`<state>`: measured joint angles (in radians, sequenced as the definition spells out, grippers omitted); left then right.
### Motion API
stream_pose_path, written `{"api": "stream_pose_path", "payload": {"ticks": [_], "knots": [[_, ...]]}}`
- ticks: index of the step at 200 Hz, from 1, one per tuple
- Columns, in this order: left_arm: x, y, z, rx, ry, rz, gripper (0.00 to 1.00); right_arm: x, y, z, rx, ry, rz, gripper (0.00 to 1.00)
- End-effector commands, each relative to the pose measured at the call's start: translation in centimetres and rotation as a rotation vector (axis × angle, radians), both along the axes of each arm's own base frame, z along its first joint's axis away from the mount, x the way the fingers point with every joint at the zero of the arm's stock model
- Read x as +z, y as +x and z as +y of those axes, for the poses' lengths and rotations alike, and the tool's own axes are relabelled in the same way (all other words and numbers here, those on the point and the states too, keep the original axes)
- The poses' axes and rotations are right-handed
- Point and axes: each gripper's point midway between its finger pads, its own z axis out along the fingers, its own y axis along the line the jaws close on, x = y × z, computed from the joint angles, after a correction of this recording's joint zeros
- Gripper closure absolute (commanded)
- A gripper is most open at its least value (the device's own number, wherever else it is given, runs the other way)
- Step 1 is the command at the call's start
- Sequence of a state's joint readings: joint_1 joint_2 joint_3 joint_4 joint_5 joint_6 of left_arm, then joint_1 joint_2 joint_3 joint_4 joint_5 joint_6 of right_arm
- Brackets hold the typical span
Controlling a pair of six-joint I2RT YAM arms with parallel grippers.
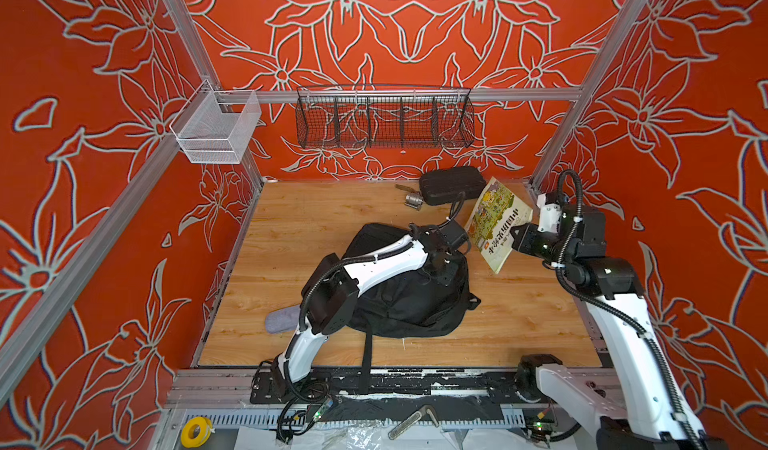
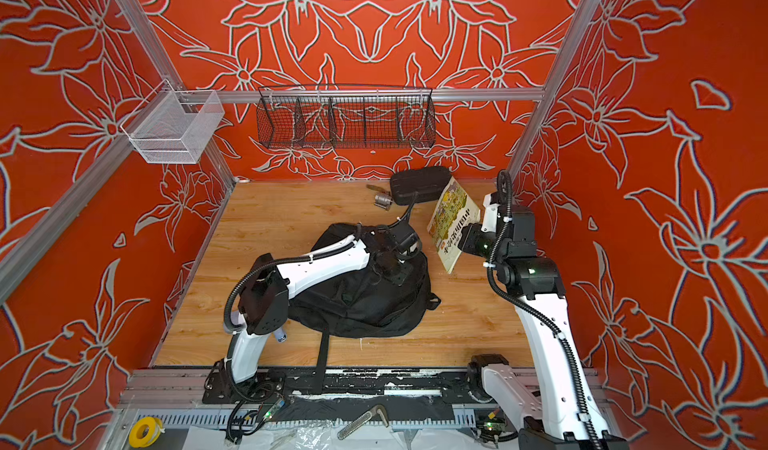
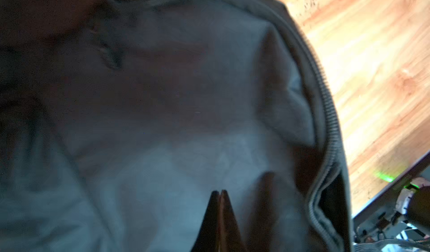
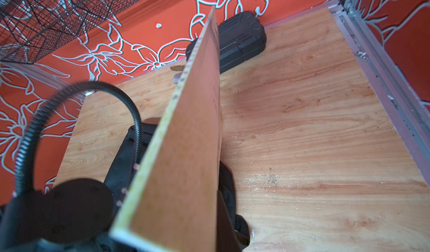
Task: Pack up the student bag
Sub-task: 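Hold the book beside the backpack in the right gripper while left holds the opening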
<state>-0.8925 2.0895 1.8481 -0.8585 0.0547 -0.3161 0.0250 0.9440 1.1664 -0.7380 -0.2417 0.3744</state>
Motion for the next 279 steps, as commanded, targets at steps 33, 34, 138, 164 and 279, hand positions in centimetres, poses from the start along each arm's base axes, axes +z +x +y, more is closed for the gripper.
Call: {"api": "stream_pose_path", "payload": {"ticks": [33,34,138,164,279], "knots": [[6.2,-0.9,-0.3,-0.036,-0.176,-0.014,0.77,1.3,-2.8,0.0,0.026,-0.006,0.055,1.0],[6.2,-1.1,-0.4,-0.043,-0.184,-0.004,0.74,1.3,-2.8,0.0,0.023,-0.006,0.055,1.0],[0.6,-3.4,-4.2,-0.111,-0.181,0.168,0.59,0.7,-3.6,-0.1,0.011,0.008,0.064,1.0],[0.3,-3.5,-4.3,-0.102,-0.182,0.172,0.57,0.5,-3.7,-0.2,0.01,0.004,0.066,1.0],[-1.8,-3.2,-5.7,-0.066,-0.203,0.228,0.46,0.3,-4.0,-0.1,0.017,0.004,0.066,1.0]]}}
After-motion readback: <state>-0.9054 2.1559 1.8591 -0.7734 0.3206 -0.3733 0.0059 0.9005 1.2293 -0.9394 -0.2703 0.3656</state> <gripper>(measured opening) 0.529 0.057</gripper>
